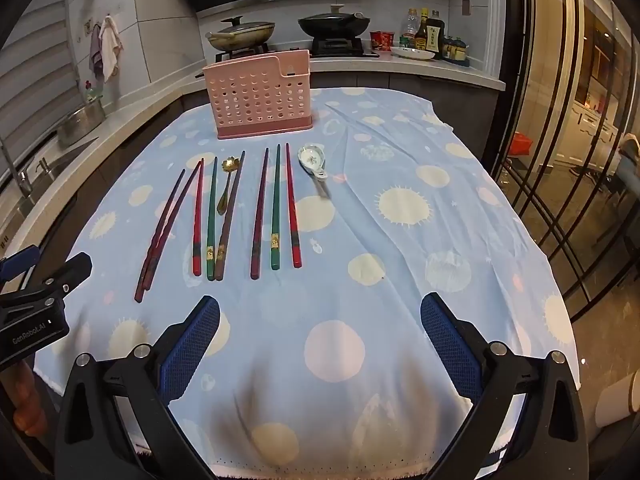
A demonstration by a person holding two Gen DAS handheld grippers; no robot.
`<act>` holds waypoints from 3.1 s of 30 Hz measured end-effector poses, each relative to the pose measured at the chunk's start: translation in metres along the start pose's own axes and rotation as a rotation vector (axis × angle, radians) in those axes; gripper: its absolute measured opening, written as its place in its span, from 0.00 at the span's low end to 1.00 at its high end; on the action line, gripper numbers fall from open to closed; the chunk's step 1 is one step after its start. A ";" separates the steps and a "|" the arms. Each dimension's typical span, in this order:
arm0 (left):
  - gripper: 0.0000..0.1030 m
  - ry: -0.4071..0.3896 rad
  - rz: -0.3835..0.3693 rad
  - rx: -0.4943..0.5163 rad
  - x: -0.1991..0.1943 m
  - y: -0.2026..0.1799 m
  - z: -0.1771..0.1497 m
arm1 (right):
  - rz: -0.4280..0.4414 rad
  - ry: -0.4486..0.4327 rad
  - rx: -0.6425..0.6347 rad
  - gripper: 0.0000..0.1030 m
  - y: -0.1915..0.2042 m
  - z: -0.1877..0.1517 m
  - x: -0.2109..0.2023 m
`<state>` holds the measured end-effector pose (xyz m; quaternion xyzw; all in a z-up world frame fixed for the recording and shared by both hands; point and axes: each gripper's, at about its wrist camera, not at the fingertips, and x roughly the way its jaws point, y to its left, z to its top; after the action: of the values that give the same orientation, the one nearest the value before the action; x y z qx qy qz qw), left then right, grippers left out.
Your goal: Organize utensils
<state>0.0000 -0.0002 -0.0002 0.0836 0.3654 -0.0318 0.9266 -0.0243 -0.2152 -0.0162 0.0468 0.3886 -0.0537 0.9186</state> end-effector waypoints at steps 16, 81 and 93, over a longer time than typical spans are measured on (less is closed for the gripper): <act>0.93 0.037 0.000 -0.011 0.010 0.003 -0.001 | 0.004 0.015 -0.002 0.93 -0.002 0.001 0.000; 0.93 0.058 -0.011 -0.011 0.017 0.004 -0.004 | -0.001 0.025 -0.003 0.93 0.000 0.000 0.007; 0.93 0.067 -0.021 0.001 0.021 0.002 -0.004 | -0.003 0.026 -0.003 0.93 0.000 -0.001 0.009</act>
<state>0.0130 0.0027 -0.0169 0.0811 0.3969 -0.0386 0.9134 -0.0190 -0.2161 -0.0230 0.0453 0.4007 -0.0538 0.9135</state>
